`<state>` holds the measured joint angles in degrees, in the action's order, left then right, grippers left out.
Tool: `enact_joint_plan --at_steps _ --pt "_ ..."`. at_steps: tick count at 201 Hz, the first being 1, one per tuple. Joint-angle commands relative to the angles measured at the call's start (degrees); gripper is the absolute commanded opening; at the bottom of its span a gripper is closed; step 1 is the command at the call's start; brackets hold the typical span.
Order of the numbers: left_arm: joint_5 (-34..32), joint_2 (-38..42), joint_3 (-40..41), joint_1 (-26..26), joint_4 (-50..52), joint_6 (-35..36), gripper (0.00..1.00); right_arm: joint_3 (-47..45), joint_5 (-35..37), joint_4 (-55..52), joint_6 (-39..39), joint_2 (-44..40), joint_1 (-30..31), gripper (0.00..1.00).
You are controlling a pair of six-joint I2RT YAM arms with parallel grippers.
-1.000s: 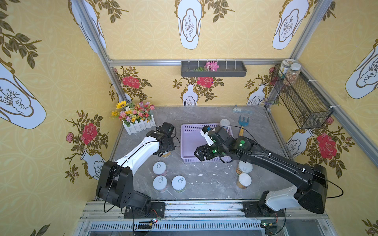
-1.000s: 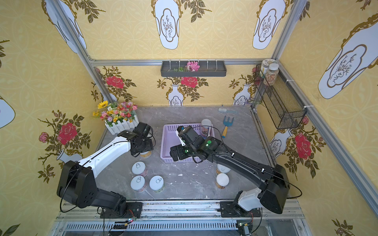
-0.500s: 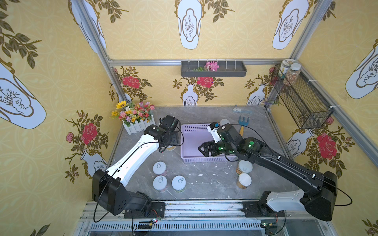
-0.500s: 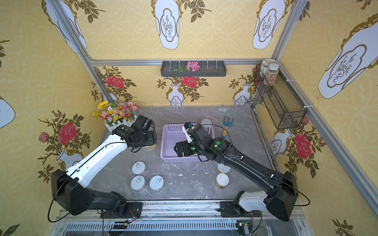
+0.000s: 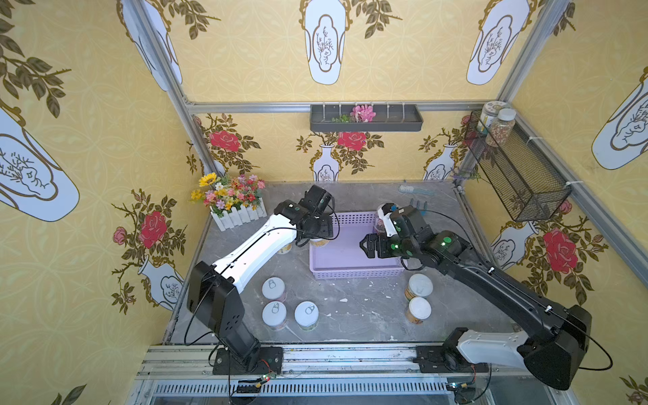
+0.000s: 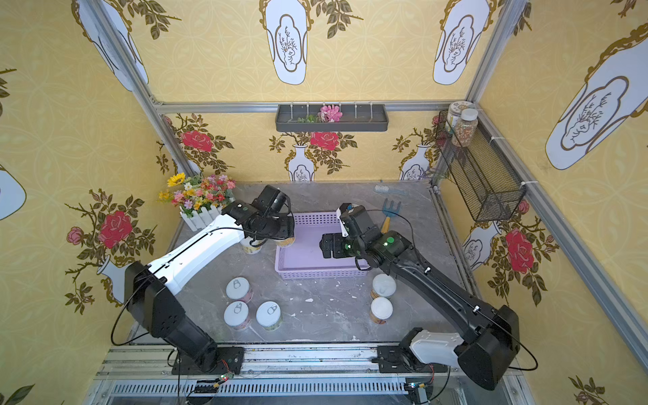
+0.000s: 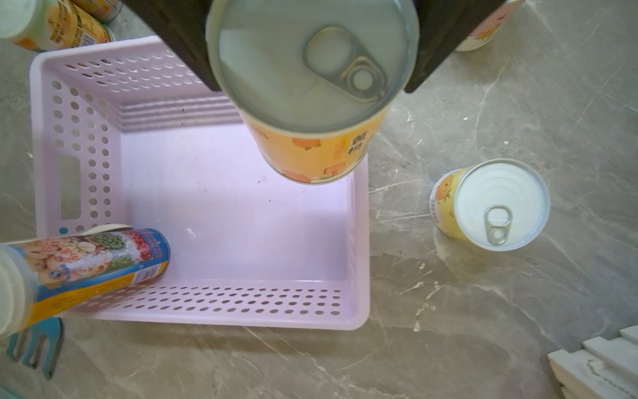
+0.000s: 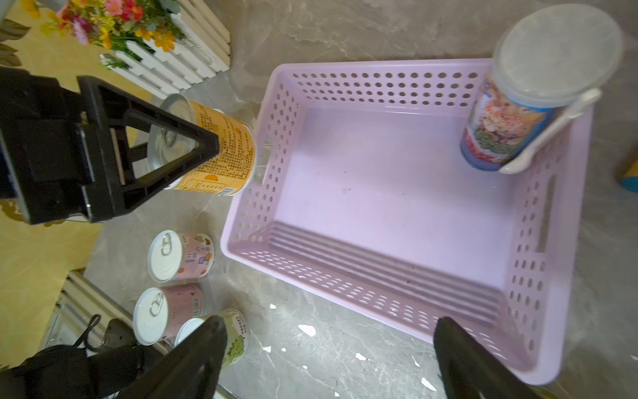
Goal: Put the canned food in the basket
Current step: Place the canned food in the basket.
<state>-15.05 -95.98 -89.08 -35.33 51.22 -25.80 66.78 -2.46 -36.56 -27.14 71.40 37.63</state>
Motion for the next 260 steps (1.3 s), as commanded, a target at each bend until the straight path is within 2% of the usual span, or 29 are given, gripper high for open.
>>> enact_joint_plan --at_steps 1,29,51,83,143,187,260 --pt "1.63 -4.55 -4.14 -0.92 -4.50 2.04 0.68 0.28 3.08 -1.53 0.60 -0.88 -0.64 0.97" --pt "2.07 -10.79 -10.34 -2.43 -4.71 3.43 0.68 0.02 4.38 -2.59 0.81 -1.85 -1.86 0.97" --pt "2.22 -14.97 -14.37 -3.40 -4.71 4.05 0.68 -0.40 2.83 -3.10 0.93 -2.70 -3.96 0.97" --pt "2.38 -20.37 -19.80 -4.52 -4.82 4.42 0.68 -1.85 -2.13 -2.95 1.88 -4.39 -9.58 0.97" --pt "1.79 -28.63 -28.94 -5.25 -4.63 4.61 0.67 -3.56 -5.35 -5.05 3.81 -7.73 -18.98 0.97" --pt "2.10 -33.43 -33.54 -5.37 -4.52 4.29 0.67 -4.34 -6.58 -6.05 3.47 -9.38 -19.47 0.97" --pt "4.04 -38.01 -35.37 -5.38 -7.39 3.99 0.64 -5.08 -7.24 -6.12 3.10 -10.66 -19.44 0.97"
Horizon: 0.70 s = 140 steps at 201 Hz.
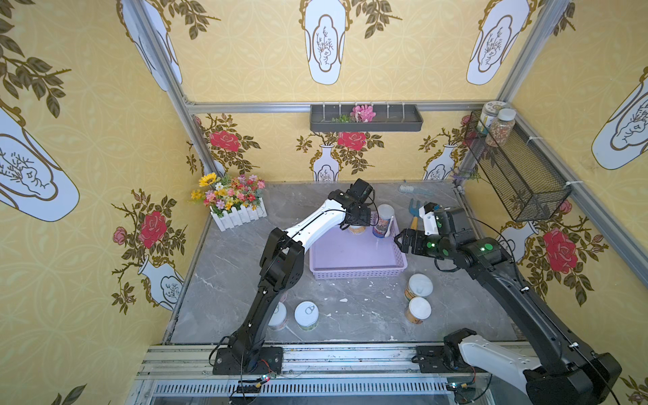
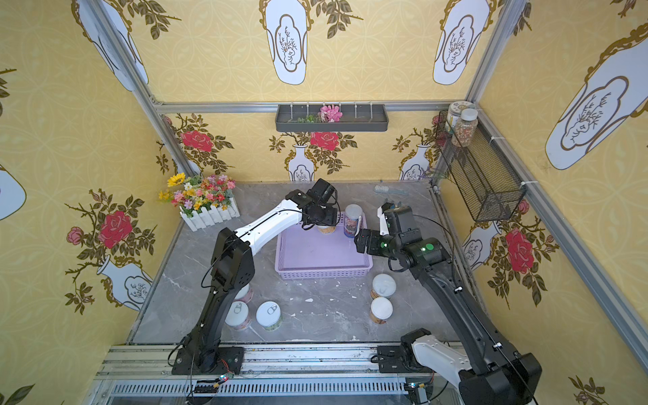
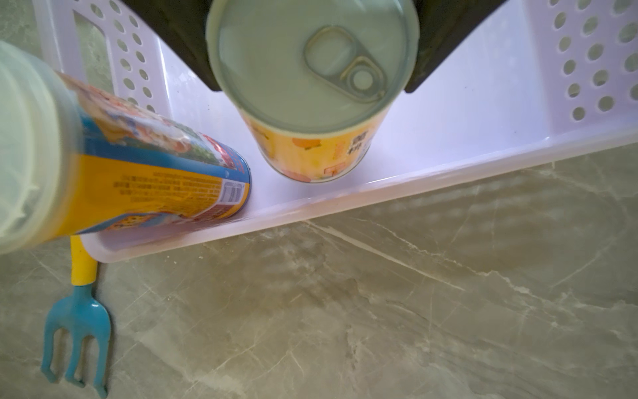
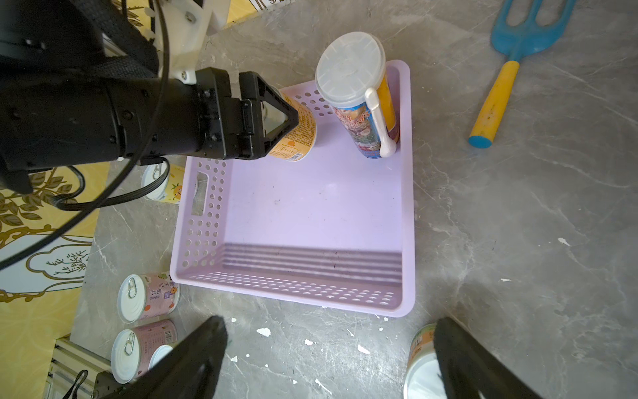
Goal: Put the canned food in the basket
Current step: Place the canned food in the basket.
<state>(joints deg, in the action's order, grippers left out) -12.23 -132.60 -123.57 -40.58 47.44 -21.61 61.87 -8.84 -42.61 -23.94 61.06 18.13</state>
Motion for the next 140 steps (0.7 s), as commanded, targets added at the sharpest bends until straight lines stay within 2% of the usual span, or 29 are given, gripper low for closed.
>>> enact_joint_plan --at_steps 1,35,140 --pt "1.23 -1.46 -0.88 -0.12 -3.64 -0.20 0.64 -0.21 -0.93 0.00 -0.12 -0.32 0.06 0.97" --pt "1.87 -3.13 -1.83 -0.14 -4.85 -0.57 0.63 -1.11 -3.36 1.07 0.02 -1.18 0.06 0.97" --pt "2.29 -7.27 -2.91 -0.12 -7.16 -1.89 0.63 -2.58 -2.89 0.73 -0.71 -2.35 0.02 0.97"
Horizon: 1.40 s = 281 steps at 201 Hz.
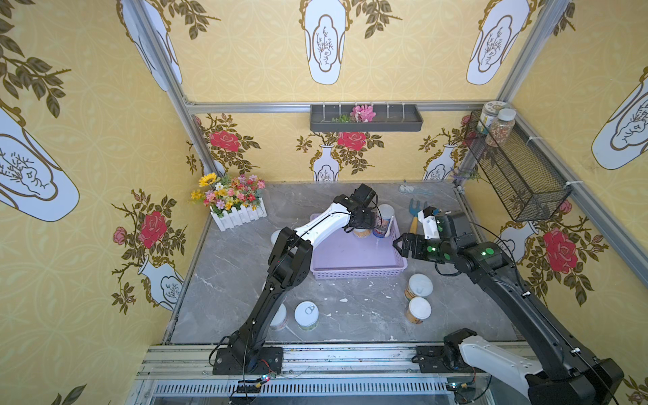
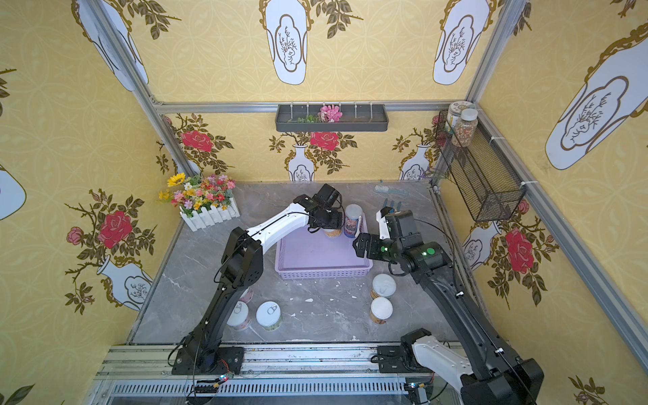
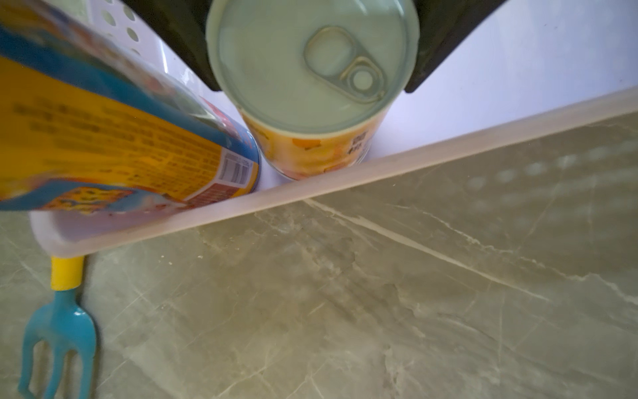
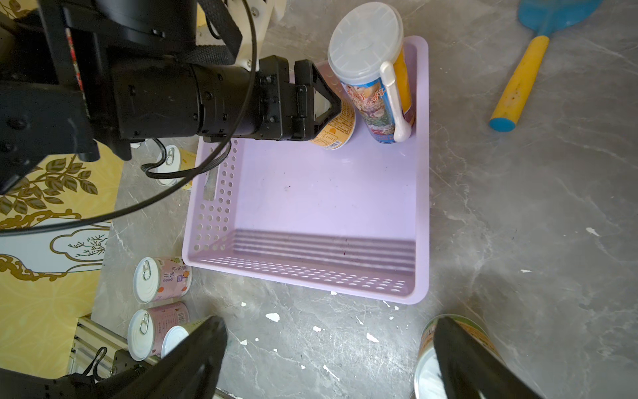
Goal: Put the canned food in the basket
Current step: Place the canned food in the basket.
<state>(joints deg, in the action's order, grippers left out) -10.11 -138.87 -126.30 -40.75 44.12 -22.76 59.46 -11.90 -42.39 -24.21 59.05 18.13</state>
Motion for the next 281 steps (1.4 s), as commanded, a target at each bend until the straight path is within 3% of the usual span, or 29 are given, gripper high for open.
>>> enact_joint_plan --at_steps 1,82,167,231,281 --pt "0.17 -1.03 -0.26 0.06 -3.85 -0.72 0.63 -0.20 0.19 0.53 -0.47 -0.38 0.04 0.97" --pt "0.44 -2.87 -0.45 0.03 -5.42 -2.09 0.67 -0.81 0.31 0.20 -0.78 -0.78 0.04 0.97" --pt "1.65 -4.20 -2.20 0.15 -4.88 -2.46 0.88 -1.23 0.79 0.04 -0.81 -0.42 0.06 0.97" --pt "1.88 -1.82 -2.11 0.15 -3.84 -2.77 0.90 -1.43 1.28 -0.36 -0.62 -0.34 0.01 0.97" --pt "0.18 5.39 1.46 0.15 -1.46 -2.85 0.94 -1.22 2.96 -1.27 -1.50 -0.07 0.05 0.97"
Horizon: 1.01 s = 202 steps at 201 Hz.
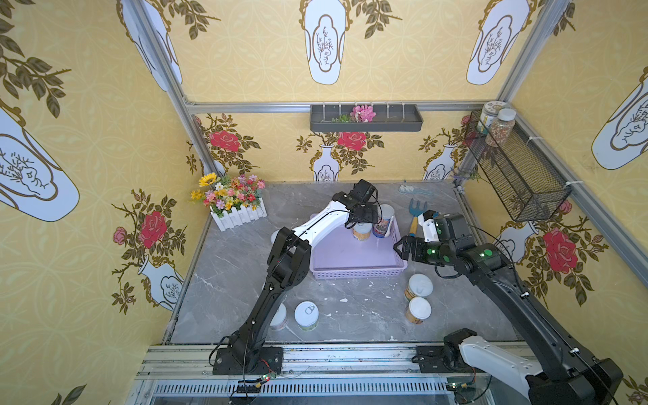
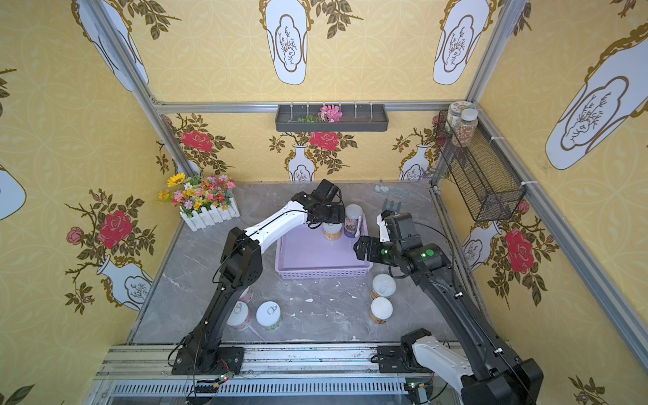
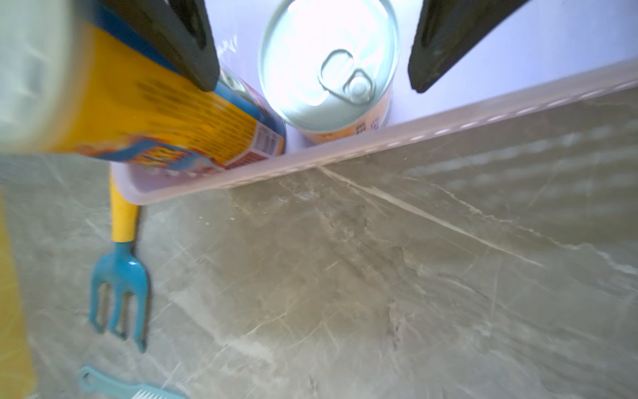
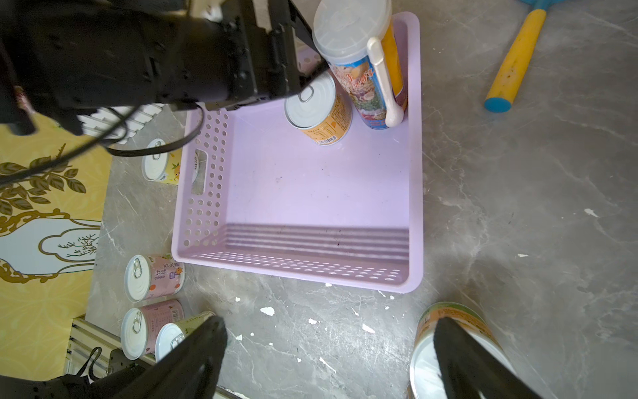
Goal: Put the canned food in the basket
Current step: Place the canned food in the basket, then pick up the canned food from the center of the board.
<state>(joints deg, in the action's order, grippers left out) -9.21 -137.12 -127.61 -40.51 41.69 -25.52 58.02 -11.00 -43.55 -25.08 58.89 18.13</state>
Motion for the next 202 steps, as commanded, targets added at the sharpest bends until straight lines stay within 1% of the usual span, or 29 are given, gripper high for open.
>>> enact_joint_plan --at_steps 1,32,51,76,92,119,139,154,178,202 --pt "-0.76 3.89 3.01 -0.09 0.95 -0.12 0.94 0.19 2.18 -0.12 -0.69 0.08 0.06 0.97" --pt "-1.48 13.71 11.93 -0.18 -0.19 -0.04 0.96 0.39 4.50 -1.18 -2.87 -0.26 0.13 0.97" --pt "-0.05 21.45 19.96 -0.36 -3.52 0.88 0.96 0.14 5.61 -1.34 -3.62 -0.91 0.22 0.97" --pt "6.13 32.97 32.66 -0.40 -11.80 2.77 0.95 0.77 9.66 -4.29 -5.17 -1.15 0.18 0.97" --pt "10.28 39.81 40.92 -0.49 -17.17 3.46 0.95 1.37 10.86 -6.59 -5.75 -1.06 0.30 0.97" --pt "15.24 50.04 51.40 -0.53 -23.32 2.71 0.96 2.04 12.38 -10.05 -6.58 -0.87 0.22 0.97" --pt "17.67 55.55 57.35 -0.92 -26.26 1.31 0.96 1.96 12.17 -11.99 -6.04 -0.57 0.21 0.97" --pt "18.91 58.97 61.03 -1.38 -27.54 0.35 0.97 2.48 12.80 -15.06 -6.16 1.22 0.21 0.97" --pt "21.34 63.28 66.73 -2.92 -31.05 -1.72 0.98 3.42 14.62 -20.05 -6.91 4.99 0.21 0.97" --pt "23.63 66.30 72.37 -4.71 -35.86 -4.05 0.99 2.48 14.11 -20.62 -6.26 6.18 0.13 0.97"
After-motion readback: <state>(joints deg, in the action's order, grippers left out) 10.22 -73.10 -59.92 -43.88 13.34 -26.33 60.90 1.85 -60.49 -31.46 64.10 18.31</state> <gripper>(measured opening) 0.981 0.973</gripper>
